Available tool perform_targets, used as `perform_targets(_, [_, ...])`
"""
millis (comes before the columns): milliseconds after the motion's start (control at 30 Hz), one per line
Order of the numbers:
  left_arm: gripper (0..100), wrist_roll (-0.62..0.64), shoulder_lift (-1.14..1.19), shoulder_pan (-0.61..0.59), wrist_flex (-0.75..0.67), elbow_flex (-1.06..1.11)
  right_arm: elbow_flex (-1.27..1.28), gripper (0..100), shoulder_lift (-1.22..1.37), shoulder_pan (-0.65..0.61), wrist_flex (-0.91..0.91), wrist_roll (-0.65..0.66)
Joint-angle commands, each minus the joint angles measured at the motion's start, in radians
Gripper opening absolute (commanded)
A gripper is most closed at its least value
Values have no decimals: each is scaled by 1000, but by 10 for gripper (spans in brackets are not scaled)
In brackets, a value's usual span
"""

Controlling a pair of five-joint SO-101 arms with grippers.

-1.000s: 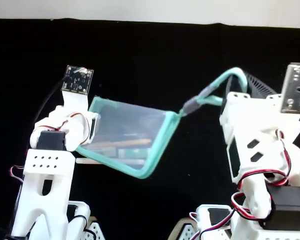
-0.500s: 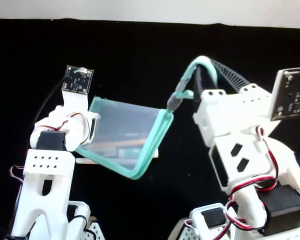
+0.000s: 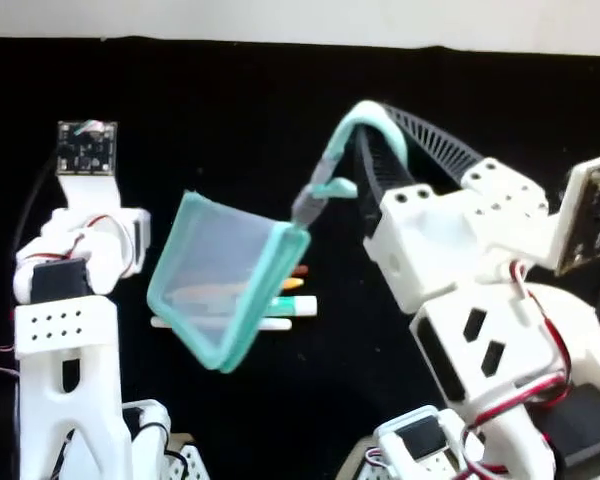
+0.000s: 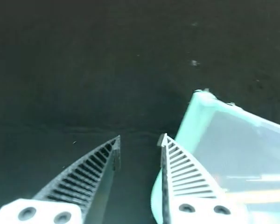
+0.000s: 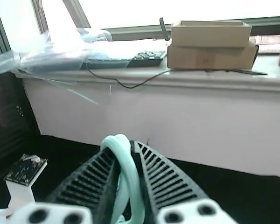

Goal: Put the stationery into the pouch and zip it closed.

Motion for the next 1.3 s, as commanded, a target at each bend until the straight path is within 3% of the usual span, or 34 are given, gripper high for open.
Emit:
perform_targets(0, [157,9,-8,-16,12,-36,-159,6,108,-8,-10,-2])
perform_targets(433, [157,9,-8,-21,206,-35,-483,6,449,-163,-10,26])
perform_targets(600, [157,8,-8,-176,219,-10,-593,6,579,-286,-10,35])
perform_targets(900, [157,5,-8,-481,173,15,-871,6,808,-536,-10,215])
perform_targets(1167, [157,5,-8,-547,69,116,-1021,6,912,-634,-8,227])
perform_targets(1267, [157,5,-8,-547,64,113,-1058,6,926,-662,-8,287])
